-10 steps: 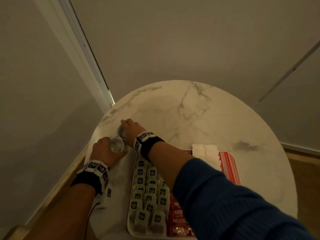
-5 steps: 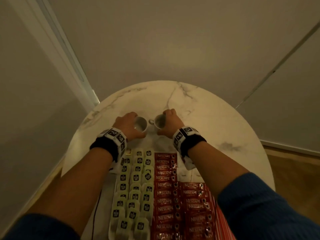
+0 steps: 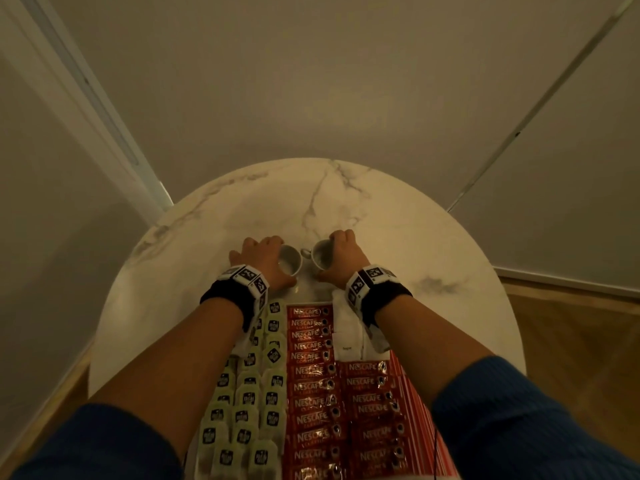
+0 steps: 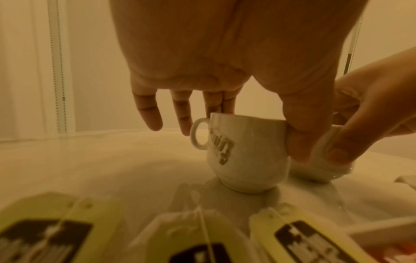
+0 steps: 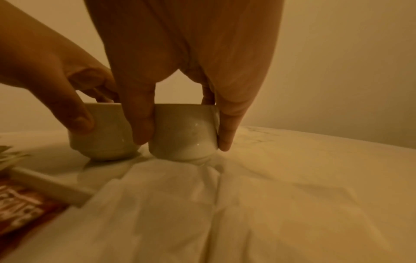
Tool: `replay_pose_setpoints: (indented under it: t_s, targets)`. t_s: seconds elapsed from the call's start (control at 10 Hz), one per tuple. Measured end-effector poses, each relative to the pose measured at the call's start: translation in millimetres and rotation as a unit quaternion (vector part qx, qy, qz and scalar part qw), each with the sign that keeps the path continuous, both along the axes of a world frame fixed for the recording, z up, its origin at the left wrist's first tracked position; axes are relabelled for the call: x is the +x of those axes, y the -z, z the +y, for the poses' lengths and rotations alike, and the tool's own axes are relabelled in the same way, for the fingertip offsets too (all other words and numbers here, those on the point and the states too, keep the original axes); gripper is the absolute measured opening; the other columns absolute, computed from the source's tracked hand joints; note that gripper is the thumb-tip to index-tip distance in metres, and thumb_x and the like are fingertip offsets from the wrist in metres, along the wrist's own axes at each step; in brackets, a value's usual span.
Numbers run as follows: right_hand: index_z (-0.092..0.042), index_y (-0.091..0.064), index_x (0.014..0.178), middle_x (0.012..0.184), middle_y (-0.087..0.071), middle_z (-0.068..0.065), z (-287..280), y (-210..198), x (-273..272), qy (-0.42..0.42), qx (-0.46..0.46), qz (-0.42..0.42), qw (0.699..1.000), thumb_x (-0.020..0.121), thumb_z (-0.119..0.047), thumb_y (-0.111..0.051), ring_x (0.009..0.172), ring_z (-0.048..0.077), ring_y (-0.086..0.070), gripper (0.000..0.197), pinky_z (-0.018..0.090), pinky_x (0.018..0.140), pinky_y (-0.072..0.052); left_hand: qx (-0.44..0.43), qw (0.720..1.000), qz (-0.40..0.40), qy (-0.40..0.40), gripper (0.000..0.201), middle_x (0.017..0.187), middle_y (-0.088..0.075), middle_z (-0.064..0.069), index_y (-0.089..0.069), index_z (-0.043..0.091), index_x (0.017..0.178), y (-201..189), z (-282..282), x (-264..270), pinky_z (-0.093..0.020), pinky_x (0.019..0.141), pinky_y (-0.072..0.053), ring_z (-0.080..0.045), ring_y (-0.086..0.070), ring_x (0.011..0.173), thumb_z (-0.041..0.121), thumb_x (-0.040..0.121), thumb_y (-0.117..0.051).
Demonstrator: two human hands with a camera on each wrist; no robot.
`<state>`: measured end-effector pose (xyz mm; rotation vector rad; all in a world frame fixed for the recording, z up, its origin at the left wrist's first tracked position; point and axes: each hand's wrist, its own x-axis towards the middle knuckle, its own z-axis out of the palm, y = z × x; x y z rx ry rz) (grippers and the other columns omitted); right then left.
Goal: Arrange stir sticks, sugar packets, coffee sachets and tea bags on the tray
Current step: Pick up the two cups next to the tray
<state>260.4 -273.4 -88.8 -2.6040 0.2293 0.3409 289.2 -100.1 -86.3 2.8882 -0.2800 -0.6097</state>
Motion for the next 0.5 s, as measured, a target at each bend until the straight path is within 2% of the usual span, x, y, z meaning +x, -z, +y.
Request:
replay_pose_setpoints:
  t_s: [0.4,0.5]
  targets:
    - [-0.006,-0.037,0.132,0.134,-0.036,0.011,4,-4,-13,0.0,-0.021,0.019,1.0,0.064,-0.029,-0.087,0.114,0.03,-0.052,0.087,0.036,0.094,-0.049,-0.014,1.0,0.022,0.017,0.091,0.141,-0.042,0.004,-0.031,0.033,0.137,0,0,-11,-0.05,0.097,-0.031,-0.026,-0.031,0.13,0.064,0.061,-0.073]
    - [-0.01,-0.026,0.143,0.139,-0.031,0.012,3,-4,-15,0.017,-0.003,0.028,0.999,0.062,-0.033,-0.088,0.121,0.033,-0.048,0.105,0.042,0.099,-0.047,-0.05,0.999,0.02,0.009,0.109,0.151,-0.03,0.003,-0.017,0.034,0.146,-6,3,-10,-0.054,0.104,-0.028,-0.028,-0.022,0.137,0.064,0.059,-0.075]
